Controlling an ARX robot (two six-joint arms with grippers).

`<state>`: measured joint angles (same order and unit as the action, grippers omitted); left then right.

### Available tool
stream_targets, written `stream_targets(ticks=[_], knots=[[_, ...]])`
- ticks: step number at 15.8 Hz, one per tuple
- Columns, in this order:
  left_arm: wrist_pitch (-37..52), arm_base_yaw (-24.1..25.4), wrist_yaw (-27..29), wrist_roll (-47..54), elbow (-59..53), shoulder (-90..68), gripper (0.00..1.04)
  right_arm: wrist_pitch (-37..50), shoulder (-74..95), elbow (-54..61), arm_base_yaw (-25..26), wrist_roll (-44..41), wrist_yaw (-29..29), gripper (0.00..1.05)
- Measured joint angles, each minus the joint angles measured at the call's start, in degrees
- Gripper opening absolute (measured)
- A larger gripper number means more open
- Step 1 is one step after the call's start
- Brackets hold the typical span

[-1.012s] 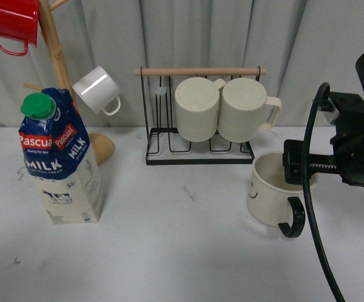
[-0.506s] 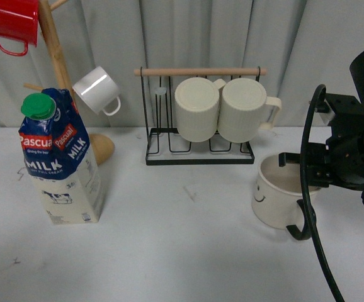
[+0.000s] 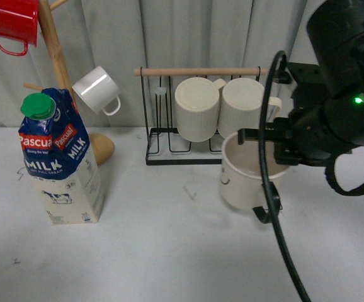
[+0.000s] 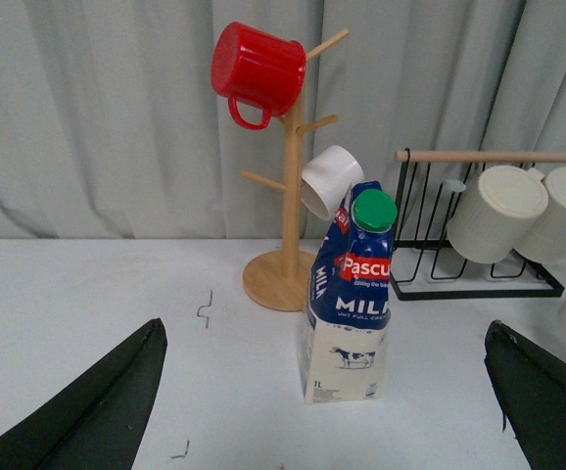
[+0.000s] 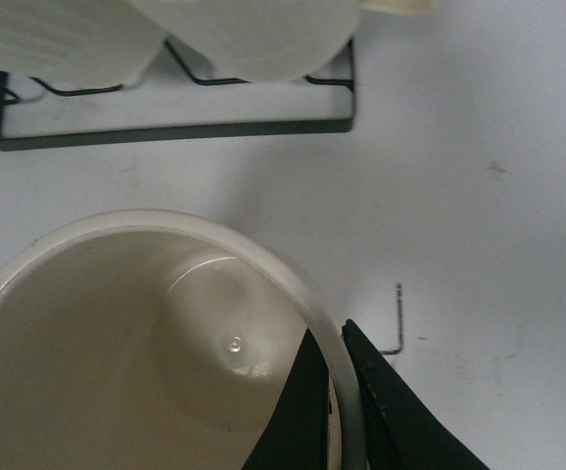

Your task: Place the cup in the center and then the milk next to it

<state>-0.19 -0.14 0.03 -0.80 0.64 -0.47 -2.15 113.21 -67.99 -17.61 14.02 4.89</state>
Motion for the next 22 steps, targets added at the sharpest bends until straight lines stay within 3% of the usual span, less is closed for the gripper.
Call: stream_targets(ticks=[6, 10, 16, 17, 22], knots=[[0.0, 0.0, 0.0, 0.0, 0.0, 0.0, 0.98, -2.49, 5.95, -4.57, -7.02, 7.04, 3.74, 0.03], [0.0, 0.0, 0.0, 0.0, 0.0, 0.0, 0.98, -3.85, 7.63, -6.49, -7.45, 9.18, 5.81, 0.03], [-0.02, 0.0, 0.0, 0.0, 0.0, 0.0, 0.98, -5.75, 9.4, -8.48, -6.32, 9.57, 4.17, 0.03], [-0.02, 0.0, 0.0, 0.0, 0.0, 0.0, 0.98, -5.05, 9.4, -8.31, -6.32, 9.27, 3.85, 0.08], [0.0, 0.0, 0.0, 0.0, 0.0, 0.0, 0.98, -0.74, 3.67, -4.66, -5.2, 9.49, 0.46, 0.63]])
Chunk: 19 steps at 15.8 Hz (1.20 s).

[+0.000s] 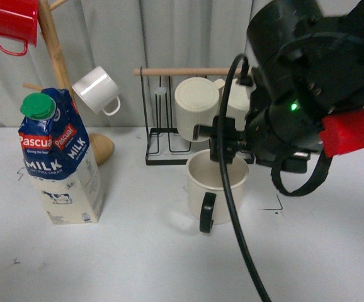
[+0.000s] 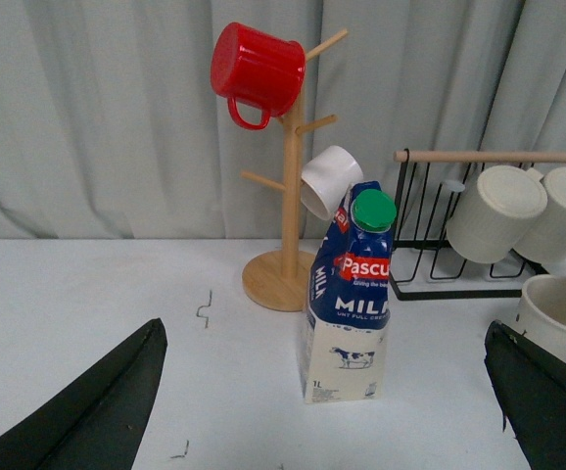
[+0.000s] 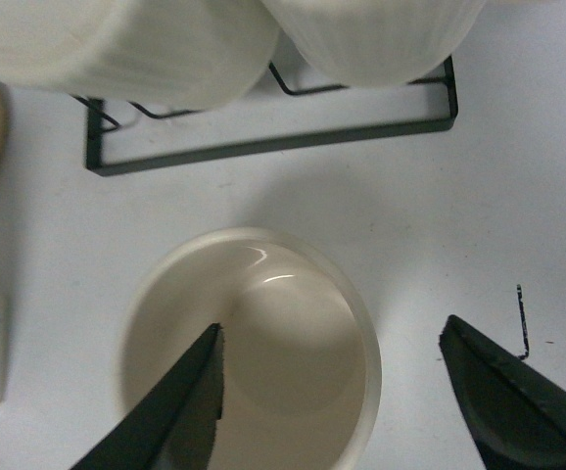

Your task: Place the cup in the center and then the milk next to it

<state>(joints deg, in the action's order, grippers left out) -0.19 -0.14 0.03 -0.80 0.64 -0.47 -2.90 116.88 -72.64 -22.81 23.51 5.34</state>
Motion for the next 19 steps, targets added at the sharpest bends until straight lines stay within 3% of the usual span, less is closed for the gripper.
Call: stream_targets(ticks=[3, 6, 7, 8, 9, 10, 14, 15, 17, 19], knots=[[0.0, 0.0, -0.02, 0.0, 0.0, 0.0, 0.98, 6.27, -13.79, 7.04, 1.81, 0.0, -5.92, 0.97], [0.0, 0.0, -0.02, 0.0, 0.0, 0.0, 0.98, 12.09, -33.05, 17.29, 6.38, 0.26, -13.05, 0.98], [0.0, 0.0, -0.02, 0.0, 0.0, 0.0, 0.98, 16.85, -39.93, 21.16, 7.98, -1.68, -11.82, 0.95], [0.0, 0.0, -0.04, 0.0, 0.0, 0.0, 0.98, 24.09, -46.25, 26.21, 9.42, -7.89, -3.04, 0.85], [0.0, 0.0, 0.02, 0.0, 0.0, 0.0, 0.98, 24.3, -54.71, 32.35, 12.22, -14.23, 1.95, 0.72], [-0.02, 0.0, 0.07, 0.0, 0.0, 0.0, 0.98, 25.03, -61.96, 38.91, 15.61, -18.75, 2.43, 0.59], [-0.02, 0.0, 0.02, 0.0, 0.0, 0.0, 0.98, 29.38, -70.64, 53.66, 17.77, -22.64, -0.63, 0.1], [-0.02, 0.0, 0.0, 0.0, 0.0, 0.0, 0.98, 29.9, -72.87, 56.06, 18.62, -23.19, -1.14, 0.02], [-0.02, 0.0, 0.0, 0.0, 0.0, 0.0, 0.98, 30.42, -76.61, 59.67, 23.28, -23.19, -4.57, 0.02], [0.0, 0.0, -0.02, 0.0, 0.0, 0.0, 0.98, 29.99, -79.54, 62.75, 22.82, -23.21, -5.38, 0.02]])
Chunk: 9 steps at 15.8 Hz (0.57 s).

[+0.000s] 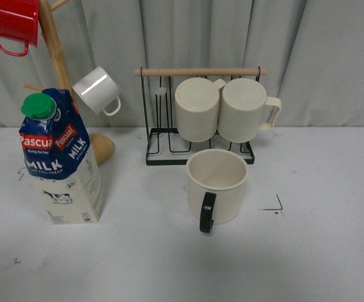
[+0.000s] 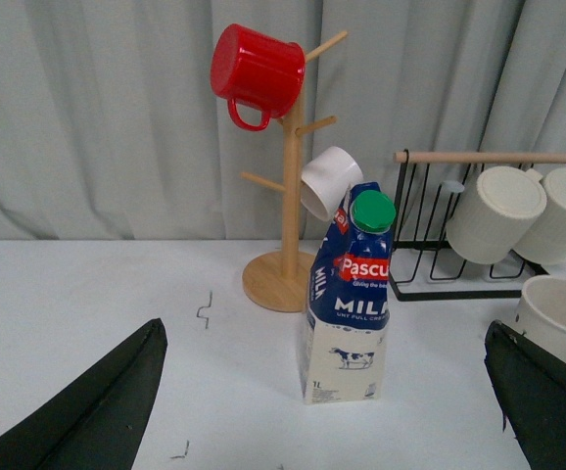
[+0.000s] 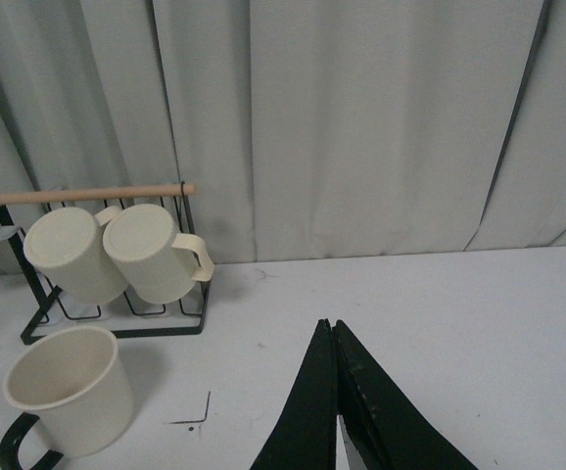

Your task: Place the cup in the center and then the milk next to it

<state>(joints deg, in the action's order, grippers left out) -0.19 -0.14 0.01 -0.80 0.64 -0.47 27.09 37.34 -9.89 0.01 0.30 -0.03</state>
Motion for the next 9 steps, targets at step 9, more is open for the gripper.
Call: stream_targets(ticks=[9], knots=[[-0.02, 0.0, 0.0, 0.0, 0.0, 0.0, 0.98, -7.52, -14.99, 7.15, 0.0, 0.02, 0.02, 0.02]])
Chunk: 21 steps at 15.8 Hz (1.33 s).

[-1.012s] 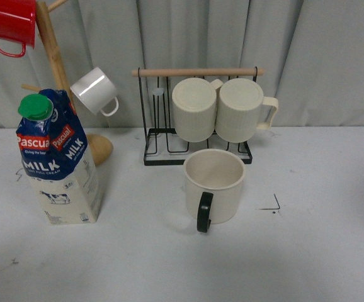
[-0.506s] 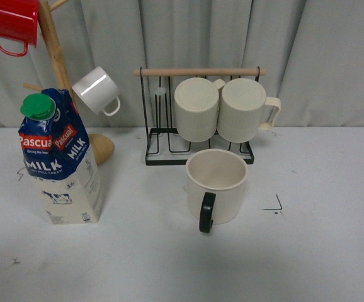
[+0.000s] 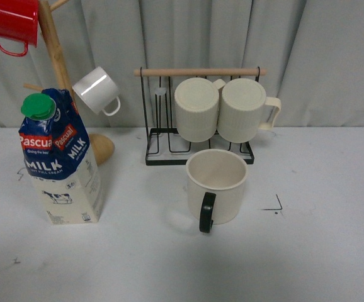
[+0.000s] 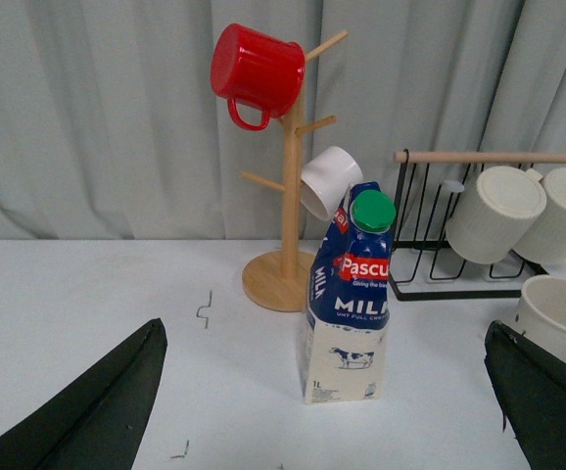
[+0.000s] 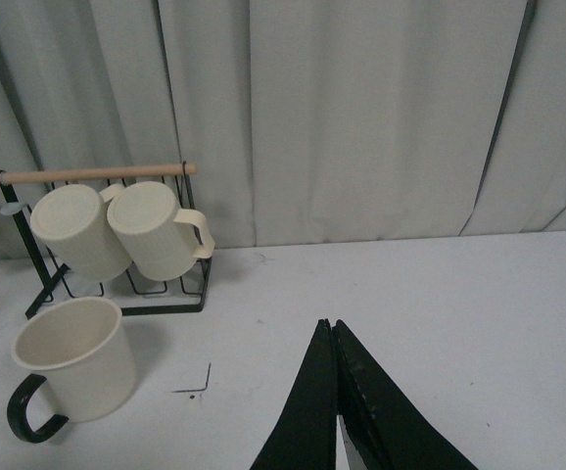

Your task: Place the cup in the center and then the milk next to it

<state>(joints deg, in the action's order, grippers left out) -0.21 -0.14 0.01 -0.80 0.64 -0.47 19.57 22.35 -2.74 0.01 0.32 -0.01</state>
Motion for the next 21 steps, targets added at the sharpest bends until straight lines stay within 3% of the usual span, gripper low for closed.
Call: stream_targets(ticks=[11, 13, 17, 19, 21], knots=[[0.0, 0.0, 0.0, 0.0, 0.0, 0.0, 0.98, -9.73, -12.55, 2.1, 0.0, -0.02, 0.0, 0.02], [-0.02, 0.0, 0.04, 0.0, 0.0, 0.0, 0.98, -19.28, -22.21, 2.05, 0.0, -0.02, -0.02, 0.02], [0.02, 0.0, -0.02, 0.0, 0.0, 0.0, 0.98, -19.8, -22.1, 2.05, 0.0, -0.15, 0.0, 0.04], [0.04, 0.0, 0.0, 0.0, 0.0, 0.0, 0.98, -19.78, -22.1, 2.05, 0.0, -0.13, 0.0, 0.33], [-10.99, 0.2, 4.85, -4.7, 6.91, -12.52, 0.98, -19.78, -22.1, 2.05, 0.0, -0.22, -0.09, 0.58]])
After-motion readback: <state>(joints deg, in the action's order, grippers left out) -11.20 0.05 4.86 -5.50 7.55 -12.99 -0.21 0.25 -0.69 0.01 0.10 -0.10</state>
